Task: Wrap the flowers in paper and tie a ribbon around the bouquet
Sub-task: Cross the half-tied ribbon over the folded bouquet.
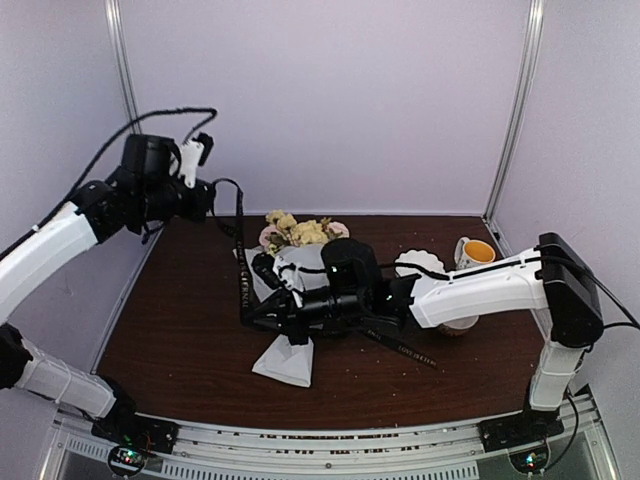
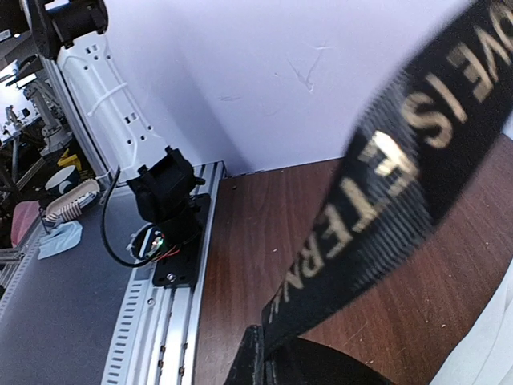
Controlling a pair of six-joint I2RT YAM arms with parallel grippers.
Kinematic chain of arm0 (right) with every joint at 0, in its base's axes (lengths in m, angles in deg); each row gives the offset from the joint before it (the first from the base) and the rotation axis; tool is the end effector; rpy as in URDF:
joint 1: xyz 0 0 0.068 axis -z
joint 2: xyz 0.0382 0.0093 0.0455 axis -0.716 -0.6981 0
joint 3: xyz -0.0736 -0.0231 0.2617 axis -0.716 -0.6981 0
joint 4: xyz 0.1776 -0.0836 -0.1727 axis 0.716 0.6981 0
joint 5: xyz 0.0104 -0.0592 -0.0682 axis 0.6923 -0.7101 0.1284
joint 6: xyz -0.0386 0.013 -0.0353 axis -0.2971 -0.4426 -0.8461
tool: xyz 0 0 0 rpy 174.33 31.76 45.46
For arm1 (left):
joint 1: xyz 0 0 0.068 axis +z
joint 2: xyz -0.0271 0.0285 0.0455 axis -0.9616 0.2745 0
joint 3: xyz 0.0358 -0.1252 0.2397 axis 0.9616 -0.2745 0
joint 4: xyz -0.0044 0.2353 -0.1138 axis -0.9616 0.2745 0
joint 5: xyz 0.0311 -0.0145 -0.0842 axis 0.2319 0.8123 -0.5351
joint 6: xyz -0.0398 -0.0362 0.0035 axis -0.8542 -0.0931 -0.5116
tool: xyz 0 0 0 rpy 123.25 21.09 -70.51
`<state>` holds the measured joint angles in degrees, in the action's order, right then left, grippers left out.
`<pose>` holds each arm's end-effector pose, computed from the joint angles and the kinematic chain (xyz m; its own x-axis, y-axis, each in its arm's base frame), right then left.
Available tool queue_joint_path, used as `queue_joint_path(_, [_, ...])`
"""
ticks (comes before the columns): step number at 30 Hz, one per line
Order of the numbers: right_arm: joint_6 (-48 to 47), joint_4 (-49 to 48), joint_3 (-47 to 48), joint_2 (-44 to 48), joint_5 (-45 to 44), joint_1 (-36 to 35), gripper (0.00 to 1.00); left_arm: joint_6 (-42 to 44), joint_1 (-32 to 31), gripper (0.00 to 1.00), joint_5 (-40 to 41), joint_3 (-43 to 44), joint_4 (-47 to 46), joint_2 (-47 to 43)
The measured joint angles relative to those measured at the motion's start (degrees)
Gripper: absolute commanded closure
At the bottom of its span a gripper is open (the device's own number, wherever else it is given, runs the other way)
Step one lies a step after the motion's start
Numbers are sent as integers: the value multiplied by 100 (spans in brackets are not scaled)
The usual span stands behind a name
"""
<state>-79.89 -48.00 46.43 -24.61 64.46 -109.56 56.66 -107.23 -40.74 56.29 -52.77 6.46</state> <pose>0.1738 0.3975 0.2509 -0.1873 -0.2079 -0.9601 -0.9739 -0.0886 0.2092 0.2315 -0.1423 0.4259 -0.3237 0.0770 -0.9430 0.3363 0.9409 -0.0386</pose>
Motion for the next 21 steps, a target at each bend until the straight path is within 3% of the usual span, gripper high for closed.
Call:
queue_joint_path(5, [-59,17,-385,503,356,7,100,-378,-50,100,-319,-1624,70,774])
queue_joint_path(9, [70,-122,-422,616,531,142,100,-570,-490,97,-457,-2710,170,1108])
queue_joint_path(11, [262,-343,-535,619,581,264,100,-586,-870,84,-485,-2986,212,1060])
queue_joint_path(14, [612,-693,-804,619,599,452,100,-632,-1377,38,-704,-3237,136,944])
queue_joint_path(15, [745,-789,-885,619,592,511,100,-662,-1460,30,-807,-3344,81,866])
queue_joint_path(17, [938,-922,-966,619,553,597,100,-763,-1493,20,-1010,-3648,-26,614])
queue_joint_path(21, [1213,-1147,-1003,619,487,651,100,-929,-1510,14,-1027,-4227,-63,-157])
